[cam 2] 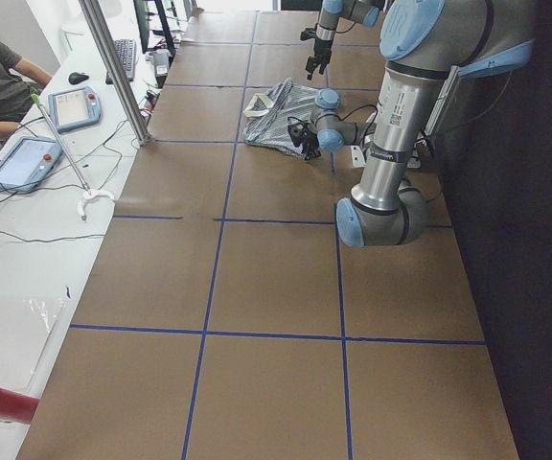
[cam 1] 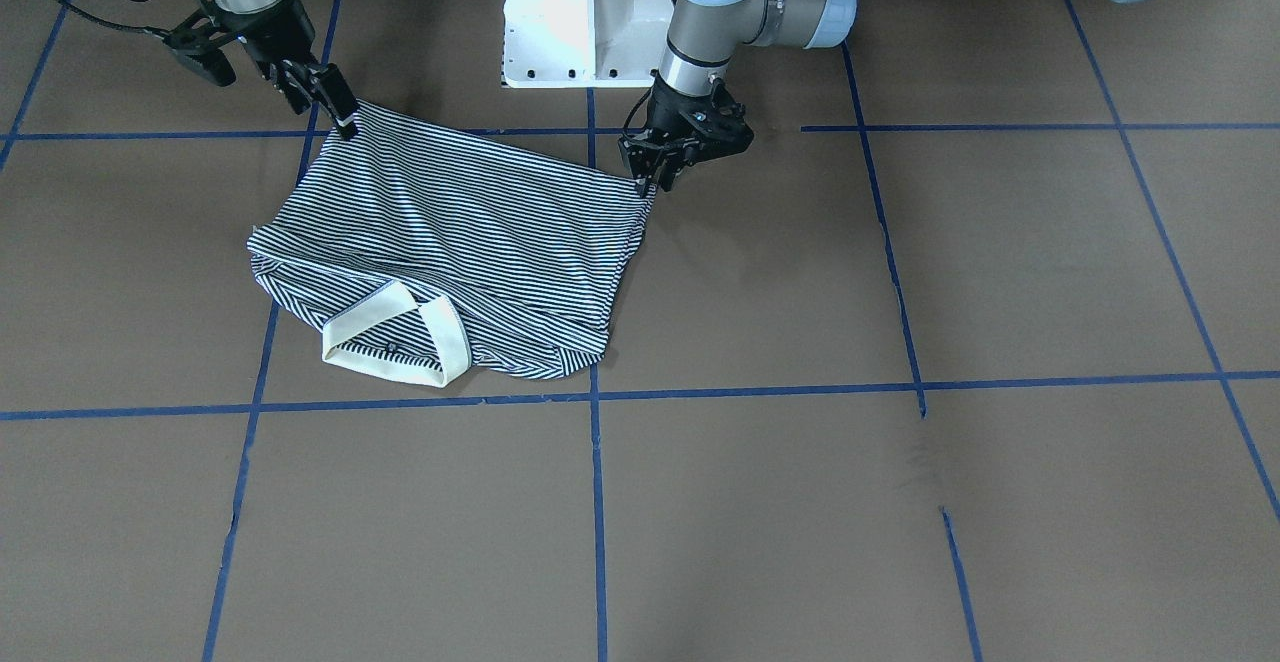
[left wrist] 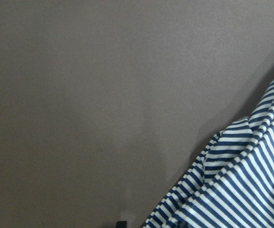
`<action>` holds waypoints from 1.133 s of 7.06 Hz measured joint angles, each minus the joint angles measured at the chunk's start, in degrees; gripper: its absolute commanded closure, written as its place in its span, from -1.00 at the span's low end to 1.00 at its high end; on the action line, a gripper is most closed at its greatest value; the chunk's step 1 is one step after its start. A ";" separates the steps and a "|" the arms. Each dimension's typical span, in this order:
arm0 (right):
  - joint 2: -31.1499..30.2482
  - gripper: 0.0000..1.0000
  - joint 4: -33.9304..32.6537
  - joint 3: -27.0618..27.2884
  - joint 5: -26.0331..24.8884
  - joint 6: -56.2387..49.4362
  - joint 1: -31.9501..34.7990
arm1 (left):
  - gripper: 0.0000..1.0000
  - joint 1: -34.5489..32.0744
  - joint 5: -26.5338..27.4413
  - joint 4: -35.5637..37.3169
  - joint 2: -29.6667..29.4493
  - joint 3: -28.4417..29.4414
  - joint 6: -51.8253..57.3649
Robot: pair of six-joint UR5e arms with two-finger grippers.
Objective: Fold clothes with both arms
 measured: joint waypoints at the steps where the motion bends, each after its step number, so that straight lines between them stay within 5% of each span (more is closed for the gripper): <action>1: -0.05 -1.00 -0.01 0.03 0.00 -0.03 0.04 | 1.00 0.00 -0.02 0.03 -0.13 -0.01 0.00; 6: 0.03 -1.00 0.02 0.05 0.00 0.00 -0.04 | 1.00 -7.75 -0.14 6.97 1.35 -6.56 11.43; 8: 0.14 -1.00 0.06 0.23 0.00 -0.04 0.21 | 1.00 -15.87 0.01 4.68 1.07 -0.47 21.03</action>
